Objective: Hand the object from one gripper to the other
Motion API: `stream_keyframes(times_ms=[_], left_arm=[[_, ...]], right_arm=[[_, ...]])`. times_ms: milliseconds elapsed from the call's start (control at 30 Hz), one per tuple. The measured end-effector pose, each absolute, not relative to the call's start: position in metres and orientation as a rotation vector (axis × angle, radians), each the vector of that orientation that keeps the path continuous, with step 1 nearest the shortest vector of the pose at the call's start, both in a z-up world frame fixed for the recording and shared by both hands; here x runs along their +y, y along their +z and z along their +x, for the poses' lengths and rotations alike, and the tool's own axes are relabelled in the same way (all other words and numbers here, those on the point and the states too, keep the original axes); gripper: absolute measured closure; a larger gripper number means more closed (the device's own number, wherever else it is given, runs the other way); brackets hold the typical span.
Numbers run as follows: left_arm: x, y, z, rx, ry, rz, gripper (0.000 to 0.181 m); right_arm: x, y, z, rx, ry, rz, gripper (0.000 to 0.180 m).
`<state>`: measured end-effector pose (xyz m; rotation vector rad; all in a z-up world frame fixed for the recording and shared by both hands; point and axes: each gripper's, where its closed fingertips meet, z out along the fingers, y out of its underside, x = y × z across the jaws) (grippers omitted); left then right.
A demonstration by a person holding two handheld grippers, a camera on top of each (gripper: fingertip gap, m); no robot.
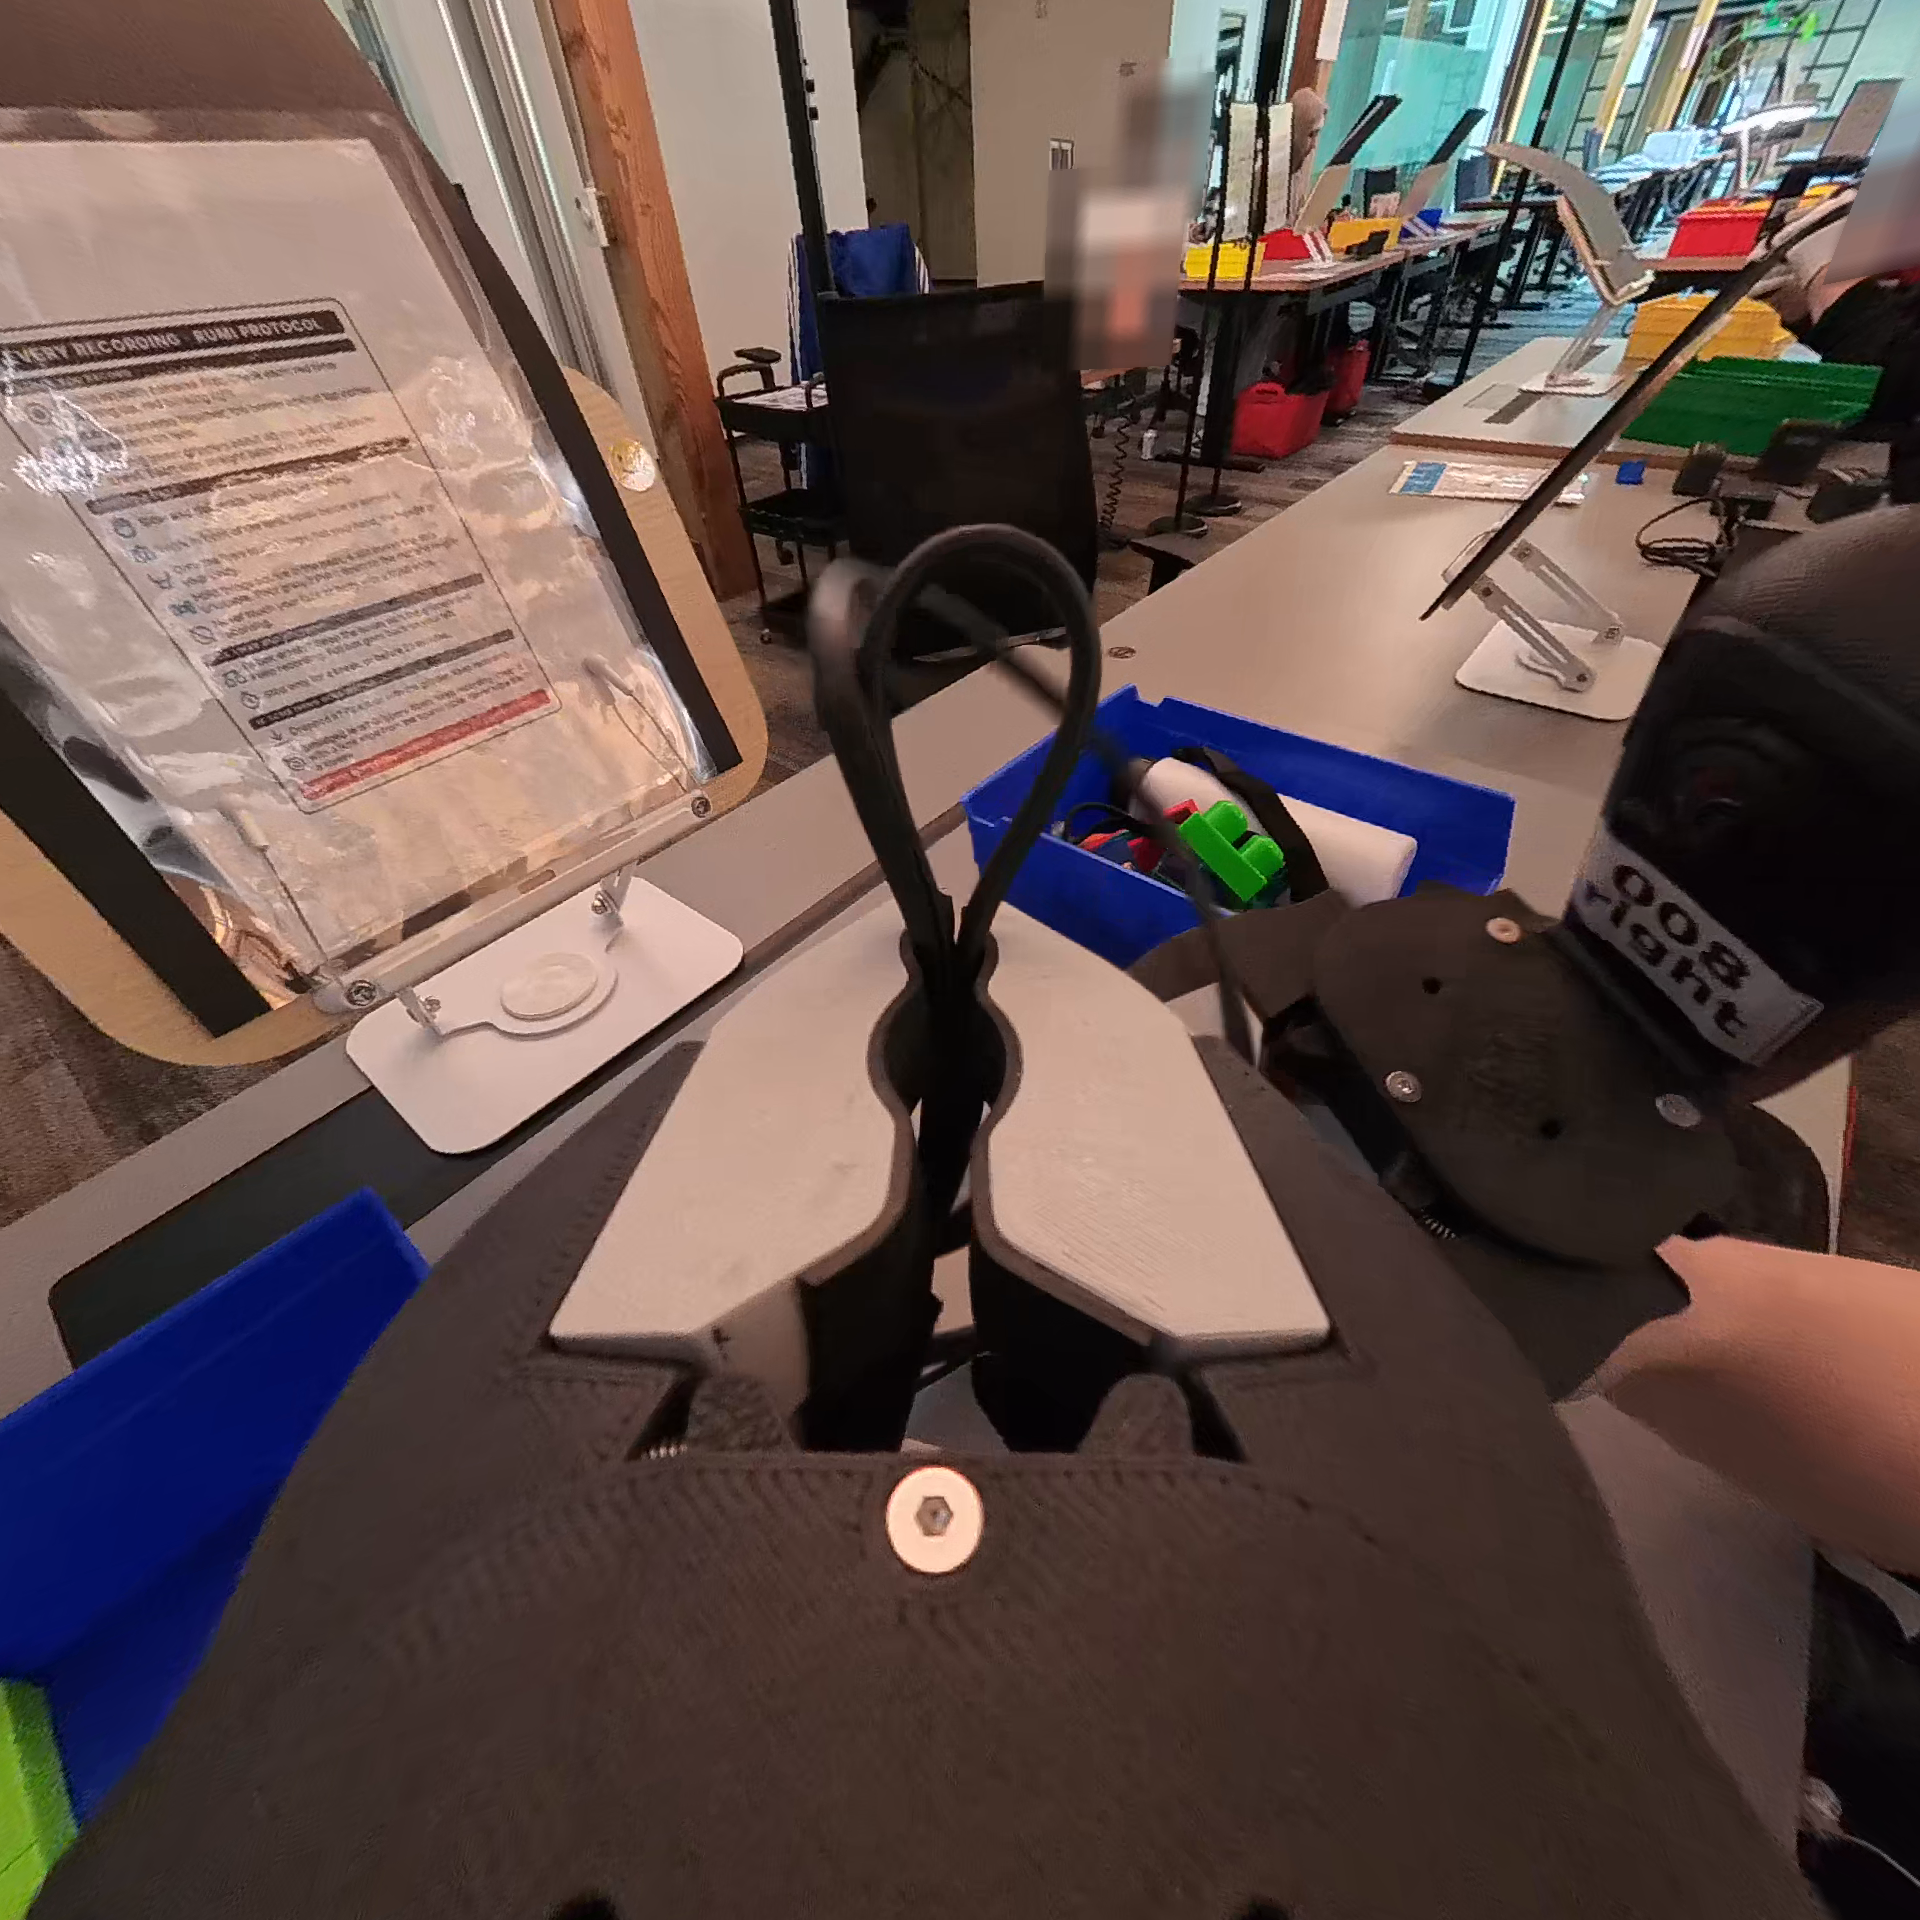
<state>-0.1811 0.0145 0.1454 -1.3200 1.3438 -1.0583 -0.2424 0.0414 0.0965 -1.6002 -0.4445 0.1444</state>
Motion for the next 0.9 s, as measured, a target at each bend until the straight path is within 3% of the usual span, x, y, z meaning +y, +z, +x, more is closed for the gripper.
stream_keyframes(times_ms=[33, 133, 267, 533, 767, 900], left_arm=[[0.013, 0.146, -0.182, 1.344, -1.080, -1.319, 0.179], [0.008, 0.146, -0.184, 1.359, -1.178, -1.325, 0.180], [0.000, 0.140, -0.189, 1.426, -1.238, -1.295, 0.178], [0.008, 0.115, -0.213, 1.511, -1.185, -1.284, 0.116], [0.037, 0.084, -0.252, 1.520, -0.896, -1.214, 0.106], [0.015, 0.079, -0.257, 1.575, -0.629, -0.922, 0.102]], right_arm=[[0.041, 0.097, -0.244, -0.446, 0.166, -1.594, 0.163], [0.038, 0.094, -0.242, -0.471, 0.162, -1.588, 0.173], [0.032, 0.085, -0.238, -0.508, 0.197, -1.643, 0.174], [0.004, 0.050, -0.201, -0.771, 0.162, -2.012, 0.174], [-0.061, 0.038, -0.146, -1.150, 0.198, -2.359, 0.175], [-0.104, 0.048, -0.148, -1.295, 0.418, -2.453, 0.175]])
